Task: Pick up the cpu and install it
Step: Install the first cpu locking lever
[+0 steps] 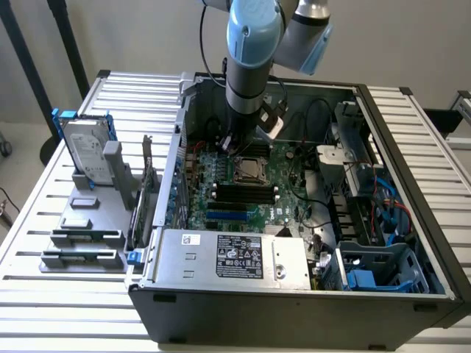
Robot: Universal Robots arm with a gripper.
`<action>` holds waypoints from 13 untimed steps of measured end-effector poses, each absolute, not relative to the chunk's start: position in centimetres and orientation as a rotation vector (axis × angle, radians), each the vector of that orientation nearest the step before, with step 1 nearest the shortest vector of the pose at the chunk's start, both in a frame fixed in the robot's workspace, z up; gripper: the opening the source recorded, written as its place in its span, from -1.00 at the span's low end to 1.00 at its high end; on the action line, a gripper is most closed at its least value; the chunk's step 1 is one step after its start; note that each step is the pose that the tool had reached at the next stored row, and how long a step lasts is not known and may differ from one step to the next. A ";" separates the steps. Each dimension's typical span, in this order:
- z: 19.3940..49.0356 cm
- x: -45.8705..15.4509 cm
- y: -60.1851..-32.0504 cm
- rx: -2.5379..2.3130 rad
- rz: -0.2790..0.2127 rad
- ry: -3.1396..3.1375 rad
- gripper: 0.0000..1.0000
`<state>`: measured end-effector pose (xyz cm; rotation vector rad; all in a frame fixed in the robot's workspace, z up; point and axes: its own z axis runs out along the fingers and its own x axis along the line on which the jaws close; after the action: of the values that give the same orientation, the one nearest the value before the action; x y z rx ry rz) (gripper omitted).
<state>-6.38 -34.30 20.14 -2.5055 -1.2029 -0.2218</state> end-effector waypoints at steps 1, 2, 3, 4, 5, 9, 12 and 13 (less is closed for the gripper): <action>20.1 -6.3 -34.3 -2.504 -0.221 -1.206 -0.79; 20.1 -6.2 -34.3 -2.502 -0.221 -1.209 -0.79; 20.1 -6.2 -34.3 -2.501 -0.220 -1.211 -0.79; 20.0 -6.1 -34.3 -2.500 -0.219 -1.214 -0.79; 20.0 -6.0 -34.3 -2.498 -0.219 -1.216 -0.79; 20.0 -5.7 -34.3 -2.494 -0.218 -1.224 -0.79; 19.9 -5.6 -34.3 -2.493 -0.216 -1.228 -0.79; 19.9 -5.6 -34.3 -2.493 -0.216 -1.228 -0.79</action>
<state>-5.59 -34.31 19.95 -2.4930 -1.2281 -0.2161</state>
